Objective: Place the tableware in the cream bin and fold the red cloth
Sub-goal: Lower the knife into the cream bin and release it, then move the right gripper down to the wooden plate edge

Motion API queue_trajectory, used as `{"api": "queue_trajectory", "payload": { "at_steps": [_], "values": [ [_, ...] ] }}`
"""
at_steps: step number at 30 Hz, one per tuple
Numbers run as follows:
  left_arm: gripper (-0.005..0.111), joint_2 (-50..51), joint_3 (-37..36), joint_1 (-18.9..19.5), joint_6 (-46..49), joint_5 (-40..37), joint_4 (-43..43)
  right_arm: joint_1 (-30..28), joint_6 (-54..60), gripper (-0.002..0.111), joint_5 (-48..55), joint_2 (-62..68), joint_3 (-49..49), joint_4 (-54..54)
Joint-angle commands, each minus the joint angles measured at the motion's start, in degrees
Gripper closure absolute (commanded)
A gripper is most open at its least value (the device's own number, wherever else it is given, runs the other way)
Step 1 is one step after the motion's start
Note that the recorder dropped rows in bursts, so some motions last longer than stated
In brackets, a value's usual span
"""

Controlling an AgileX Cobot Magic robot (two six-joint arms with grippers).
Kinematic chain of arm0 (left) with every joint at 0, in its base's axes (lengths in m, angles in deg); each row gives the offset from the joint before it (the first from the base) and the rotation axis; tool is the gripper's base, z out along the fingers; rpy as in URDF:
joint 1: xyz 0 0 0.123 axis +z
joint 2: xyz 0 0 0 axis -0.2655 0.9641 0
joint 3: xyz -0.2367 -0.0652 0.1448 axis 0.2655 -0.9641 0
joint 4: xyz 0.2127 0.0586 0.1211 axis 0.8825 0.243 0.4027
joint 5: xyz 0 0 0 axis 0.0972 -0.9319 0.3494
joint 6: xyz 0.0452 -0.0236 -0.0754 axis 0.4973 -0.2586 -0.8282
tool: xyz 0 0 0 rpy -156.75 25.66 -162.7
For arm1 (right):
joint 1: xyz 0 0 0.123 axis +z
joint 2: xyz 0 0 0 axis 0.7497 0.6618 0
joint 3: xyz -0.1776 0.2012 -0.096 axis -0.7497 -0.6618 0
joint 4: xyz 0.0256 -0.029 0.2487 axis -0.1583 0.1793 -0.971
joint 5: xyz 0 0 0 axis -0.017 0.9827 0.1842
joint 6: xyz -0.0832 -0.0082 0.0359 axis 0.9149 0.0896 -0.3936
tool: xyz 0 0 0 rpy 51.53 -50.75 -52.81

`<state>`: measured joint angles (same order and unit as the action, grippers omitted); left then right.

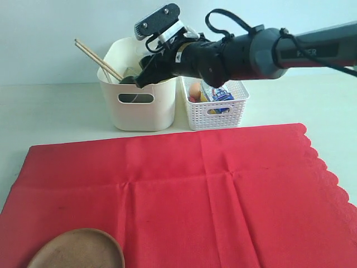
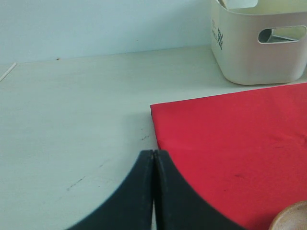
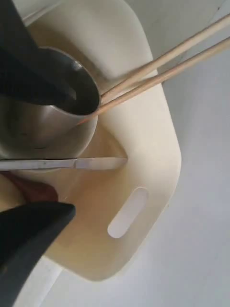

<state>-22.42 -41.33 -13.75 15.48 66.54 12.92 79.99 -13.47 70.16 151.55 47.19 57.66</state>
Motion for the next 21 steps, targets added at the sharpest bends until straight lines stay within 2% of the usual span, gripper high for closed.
{"api": "queue_trajectory", "payload": {
  "at_steps": [1,4,6,13,15,18,21],
  "values": [
    [0.107,-0.3,-0.2,-0.3,0.0,0.5,0.2,-0.3,-0.8,0.050,9.2,-5.0,0.5,0.2],
    [0.107,-0.3,-0.2,-0.3,0.0,0.5,0.2,-0.3,-0.8,0.053,16.7,-8.3,0.5,0.2],
    [0.107,-0.3,-0.2,-0.3,0.0,0.5,0.2,-0.3,-0.6,0.060,21.4,-10.5,0.5,0.2],
    [0.107,-0.3,-0.2,-0.3,0.0,0.5,0.2,-0.3,3.6,0.107,36.1,-20.0,-0.7,-2.2],
    [0.107,-0.3,-0.2,-0.3,0.0,0.5,0.2,-0.3,10.6,0.108,39.8,-25.3,-4.3,-7.3],
    [0.107,-0.3,-0.2,-0.3,0.0,0.5,0.2,-0.3,25.7,0.108,46.3,-35.9,-12.6,-22.2],
    [0.107,-0.3,-0.2,-0.3,0.0,0.5,0.2,-0.3,28.7,0.108,55.1,-42.5,-15.5,-27.5]
  ]
}}
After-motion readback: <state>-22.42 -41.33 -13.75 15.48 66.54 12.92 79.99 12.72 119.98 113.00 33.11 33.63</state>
